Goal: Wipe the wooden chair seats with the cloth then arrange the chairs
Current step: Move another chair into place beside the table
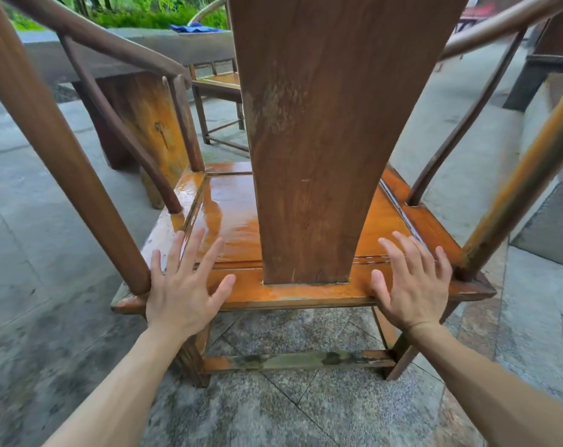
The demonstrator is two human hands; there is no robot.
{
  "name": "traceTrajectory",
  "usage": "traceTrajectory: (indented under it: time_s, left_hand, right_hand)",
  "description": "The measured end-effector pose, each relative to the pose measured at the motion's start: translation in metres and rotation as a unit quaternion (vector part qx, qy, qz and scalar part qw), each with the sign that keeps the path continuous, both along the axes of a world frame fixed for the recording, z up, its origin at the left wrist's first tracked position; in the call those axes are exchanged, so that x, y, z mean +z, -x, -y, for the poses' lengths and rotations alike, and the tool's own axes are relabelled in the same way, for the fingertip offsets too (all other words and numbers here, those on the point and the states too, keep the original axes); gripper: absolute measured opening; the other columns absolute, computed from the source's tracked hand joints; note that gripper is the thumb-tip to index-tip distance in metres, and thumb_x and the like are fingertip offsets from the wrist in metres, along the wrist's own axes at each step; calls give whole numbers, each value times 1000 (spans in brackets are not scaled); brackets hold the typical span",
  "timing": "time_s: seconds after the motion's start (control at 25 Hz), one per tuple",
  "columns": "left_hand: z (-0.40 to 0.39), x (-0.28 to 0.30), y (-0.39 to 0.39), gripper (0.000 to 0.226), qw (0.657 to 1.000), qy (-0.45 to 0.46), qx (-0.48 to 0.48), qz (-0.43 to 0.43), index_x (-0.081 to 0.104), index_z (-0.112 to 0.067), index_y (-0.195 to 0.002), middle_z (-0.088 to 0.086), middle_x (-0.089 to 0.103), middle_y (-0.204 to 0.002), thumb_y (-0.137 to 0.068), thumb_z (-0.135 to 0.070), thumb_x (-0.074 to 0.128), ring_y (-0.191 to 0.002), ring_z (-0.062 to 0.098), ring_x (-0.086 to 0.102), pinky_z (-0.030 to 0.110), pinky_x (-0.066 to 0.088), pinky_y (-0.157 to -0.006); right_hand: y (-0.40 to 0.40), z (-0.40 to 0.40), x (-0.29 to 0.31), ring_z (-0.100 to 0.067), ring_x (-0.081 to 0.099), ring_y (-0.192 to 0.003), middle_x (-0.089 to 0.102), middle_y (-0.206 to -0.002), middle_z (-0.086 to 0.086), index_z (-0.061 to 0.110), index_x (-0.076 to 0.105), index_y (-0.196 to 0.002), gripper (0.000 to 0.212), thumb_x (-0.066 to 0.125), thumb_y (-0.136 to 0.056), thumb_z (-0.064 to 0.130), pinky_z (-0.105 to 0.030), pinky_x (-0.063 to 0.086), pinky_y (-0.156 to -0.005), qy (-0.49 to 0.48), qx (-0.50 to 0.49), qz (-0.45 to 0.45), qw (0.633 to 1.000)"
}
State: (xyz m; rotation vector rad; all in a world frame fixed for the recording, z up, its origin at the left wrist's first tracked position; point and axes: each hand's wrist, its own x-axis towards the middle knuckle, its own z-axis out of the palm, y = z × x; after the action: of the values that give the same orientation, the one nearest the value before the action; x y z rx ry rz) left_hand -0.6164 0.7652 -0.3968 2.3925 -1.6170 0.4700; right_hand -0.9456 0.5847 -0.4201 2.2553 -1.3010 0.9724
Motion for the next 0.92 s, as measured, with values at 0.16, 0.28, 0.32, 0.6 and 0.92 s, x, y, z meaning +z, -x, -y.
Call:
traceTrajectory:
  time_s: [0.16,0.28,0.32,0.6,0.92]
  left_hand:
    - [-1,-5,3,72,997,72,5,-12,40,-26,-152,9,19,-166,-92,-65,32,-154,38,5,62,15,-121]
    - [1,-6,-2,74,998,47,14,-31,32,-35,-154,4,6,-169,-90,-71,27,-154,34,-9,61,4,-122]
    - [6,-4,-4,74,998,21,23,-50,24,-41,-155,1,-4,-169,-89,-76,20,-153,32,-17,61,0,-122]
    - [31,4,10,76,991,14,84,-102,3,-50,-155,-9,-33,-161,-86,-79,15,-142,25,-42,56,-17,-116]
    - [59,9,24,80,983,-32,146,-111,-2,-52,-153,-11,-42,-156,-81,-85,5,-134,23,-53,57,-18,-117]
  right_hand:
    - [2,4,-6,-31,52,-131,54,-144,-6,23,54,-137,54,30,-98,51,-55,31,-114,37,16,9,999]
    - [1,10,-10,-32,54,-129,56,-144,-6,22,56,-136,52,32,-98,49,-54,34,-113,61,29,16,998]
    - [2,14,-10,-31,54,-129,56,-144,-6,22,56,-136,52,32,-98,49,-53,34,-113,63,33,17,997]
    - [3,55,-9,-32,54,-129,55,-144,-6,22,55,-136,52,30,-99,50,-54,32,-113,73,60,17,995]
    - [-10,120,-9,-32,55,-128,56,-143,-6,22,56,-133,49,33,-98,48,-54,33,-113,90,121,37,988]
